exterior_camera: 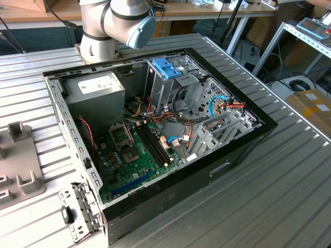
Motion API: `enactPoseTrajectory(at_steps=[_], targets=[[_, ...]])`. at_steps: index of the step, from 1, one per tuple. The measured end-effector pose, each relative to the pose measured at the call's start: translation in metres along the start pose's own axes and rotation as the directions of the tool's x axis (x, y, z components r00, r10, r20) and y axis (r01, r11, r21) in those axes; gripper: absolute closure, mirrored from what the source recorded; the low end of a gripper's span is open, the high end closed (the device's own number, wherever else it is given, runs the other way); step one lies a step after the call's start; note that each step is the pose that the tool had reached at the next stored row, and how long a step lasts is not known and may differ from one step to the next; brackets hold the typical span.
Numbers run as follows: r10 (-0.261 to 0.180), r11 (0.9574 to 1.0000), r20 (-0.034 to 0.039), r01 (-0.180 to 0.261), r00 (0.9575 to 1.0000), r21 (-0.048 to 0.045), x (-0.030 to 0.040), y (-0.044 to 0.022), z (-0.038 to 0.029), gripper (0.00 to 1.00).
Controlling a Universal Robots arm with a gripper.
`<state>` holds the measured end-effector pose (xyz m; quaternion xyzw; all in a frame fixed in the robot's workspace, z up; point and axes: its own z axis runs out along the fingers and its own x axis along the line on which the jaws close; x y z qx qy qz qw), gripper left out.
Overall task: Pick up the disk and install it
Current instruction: 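Pick up the disk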
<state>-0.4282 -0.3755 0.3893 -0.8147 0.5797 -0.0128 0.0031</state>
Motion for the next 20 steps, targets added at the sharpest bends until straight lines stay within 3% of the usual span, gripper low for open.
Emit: enactPoseTrajectory(at_steps=[20], targets=[[-0.039,0.9992,0.0008,0.039,0.9992,0.0006,0.0000,0.0000,0.0000,0.90]])
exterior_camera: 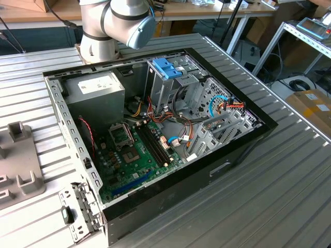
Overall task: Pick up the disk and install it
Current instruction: 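Pick up the disk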
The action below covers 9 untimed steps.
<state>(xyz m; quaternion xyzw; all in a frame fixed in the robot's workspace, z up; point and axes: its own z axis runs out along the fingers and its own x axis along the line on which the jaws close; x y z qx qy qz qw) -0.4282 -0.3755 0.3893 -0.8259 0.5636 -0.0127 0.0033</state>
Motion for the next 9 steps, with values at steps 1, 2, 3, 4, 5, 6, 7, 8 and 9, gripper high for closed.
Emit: enactPoseTrajectory(at_steps=[1,2,3,4,5,6,7,8,9], targets=[[-0.002,1.0000,0.0000,0.002,1.0000,0.0001,0.0000,0.0000,0.0001,0.90],[-0.004,1.0000,0.0001,0.004,1.0000,0.0001,0.0000,0.0000,0.0000,0.90],[-0.006,1.0000,0.0001,0.006,1.0000,0.0001,0.0000,0.0000,0.0000,0.90],[-0.007,1.0000,0.0001,0.007,1.0000,0.0002,0.0000,0.0000,0.0000,0.90],[-0.009,1.0000,0.0002,0.009,1.0000,0.0002,0.0000,0.0000,0.0000,0.90],[-0.011,0.9999,0.0002,0.011,0.9999,0.0003,0.0000,0.0000,0.0000,0.90],[-0.013,0.9999,0.0003,0.013,0.9999,0.0002,0.0000,0.0000,0.0000,0.90],[-0.017,0.9999,0.0003,0.017,0.9999,0.0004,0.0000,0.0000,0.0000,0.90],[-0.019,0.9998,0.0004,0.019,0.9998,0.0004,0.0000,0.0000,0.0000,0.90]])
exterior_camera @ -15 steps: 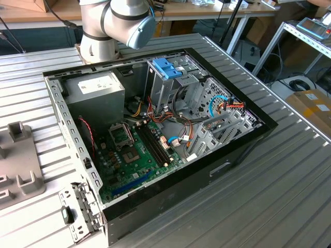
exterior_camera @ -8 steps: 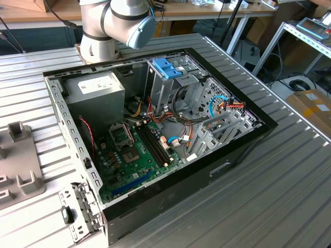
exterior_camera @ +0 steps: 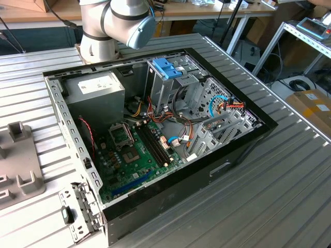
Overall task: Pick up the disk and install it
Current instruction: 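Pick up the disk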
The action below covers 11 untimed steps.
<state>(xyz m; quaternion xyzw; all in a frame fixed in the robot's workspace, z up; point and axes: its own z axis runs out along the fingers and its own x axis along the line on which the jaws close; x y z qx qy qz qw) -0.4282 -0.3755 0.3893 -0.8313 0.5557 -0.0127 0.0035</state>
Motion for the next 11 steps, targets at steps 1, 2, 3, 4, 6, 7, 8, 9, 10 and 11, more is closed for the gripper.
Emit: enactPoseTrajectory(at_steps=[1,2,3,4,6,7,8,9,10,11], targets=[[-0.002,1.0000,0.0000,0.002,1.0000,0.0000,0.0000,0.0000,0.0000,0.90],[-0.005,1.0000,0.0000,0.005,1.0000,0.0000,0.0000,0.0000,0.0000,0.90],[-0.007,1.0000,0.0001,0.007,1.0000,0.0000,0.0000,0.0000,0.0000,0.90],[-0.009,1.0000,0.0001,0.009,1.0000,0.0001,0.0000,0.0000,0.0000,0.90],[-0.014,0.9999,0.0002,0.014,0.9999,0.0002,0.0000,0.0000,0.0000,0.90],[-0.015,0.9999,0.0003,0.015,0.9999,0.0002,0.0000,0.0000,0.0000,0.90],[-0.019,0.9998,0.0003,0.019,0.9998,0.0003,0.0000,0.0000,0.0000,0.90],[-0.021,0.9998,0.0004,0.021,0.9998,0.0002,0.0000,0.0000,0.0000,0.90],[-0.023,0.9997,0.0004,0.023,0.9997,0.0004,0.0000,0.0000,0.0000,0.90],[-0.026,0.9997,0.0005,0.026,0.9997,0.0004,0.0000,0.0000,0.0000,0.90]])
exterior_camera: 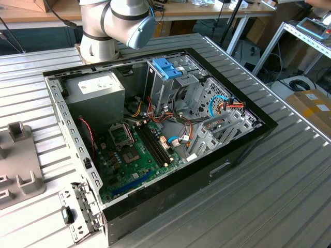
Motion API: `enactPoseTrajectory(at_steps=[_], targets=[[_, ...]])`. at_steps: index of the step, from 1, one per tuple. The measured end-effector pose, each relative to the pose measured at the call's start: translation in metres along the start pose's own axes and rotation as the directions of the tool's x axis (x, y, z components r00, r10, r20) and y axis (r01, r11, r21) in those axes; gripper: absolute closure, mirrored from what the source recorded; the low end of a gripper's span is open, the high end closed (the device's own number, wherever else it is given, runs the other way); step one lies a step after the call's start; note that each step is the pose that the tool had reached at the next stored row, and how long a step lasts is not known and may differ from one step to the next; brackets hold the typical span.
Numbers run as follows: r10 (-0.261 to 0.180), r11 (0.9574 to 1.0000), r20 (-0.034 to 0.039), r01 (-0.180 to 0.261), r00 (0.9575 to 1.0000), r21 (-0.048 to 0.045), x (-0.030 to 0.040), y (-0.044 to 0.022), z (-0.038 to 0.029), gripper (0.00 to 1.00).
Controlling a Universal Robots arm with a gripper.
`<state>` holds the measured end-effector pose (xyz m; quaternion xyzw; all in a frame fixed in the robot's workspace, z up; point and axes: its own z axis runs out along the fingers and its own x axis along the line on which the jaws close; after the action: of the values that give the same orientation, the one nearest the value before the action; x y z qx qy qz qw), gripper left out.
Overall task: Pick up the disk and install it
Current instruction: 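Pick up the disk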
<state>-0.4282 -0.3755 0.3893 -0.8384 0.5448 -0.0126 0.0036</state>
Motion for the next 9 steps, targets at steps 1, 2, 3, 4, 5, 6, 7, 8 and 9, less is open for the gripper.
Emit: enactPoseTrajectory(at_steps=[1,2,3,4,5,6,7,8,9], targets=[[-0.004,1.0000,0.0001,0.004,1.0000,0.0000,0.0000,0.0000,0.0000,0.90],[-0.010,1.0000,0.0002,0.010,1.0000,0.0002,0.0000,0.0000,0.0000,0.90],[-0.013,0.9999,0.0003,0.013,0.9999,0.0002,0.0000,0.0000,0.0000,0.90],[-0.017,0.9999,0.0003,0.017,0.9999,0.0003,0.0000,0.0000,0.0000,0.90],[-0.018,0.9998,0.0004,0.018,0.9998,0.0003,0.0000,0.0000,0.0000,0.90],[-0.018,0.9998,0.0005,0.018,0.9998,0.0004,0.0000,0.0000,0.0001,0.90],[-0.017,0.9999,0.0006,0.017,0.9999,0.0003,0.0000,0.0000,0.0000,0.90],[-0.011,0.9999,0.0005,0.011,0.9999,0.0001,0.0000,0.0000,0.0001,0.90],[0.020,0.9998,-0.0002,-0.020,0.9998,-0.0002,0.0001,0.0000,0.0006,0.90]])
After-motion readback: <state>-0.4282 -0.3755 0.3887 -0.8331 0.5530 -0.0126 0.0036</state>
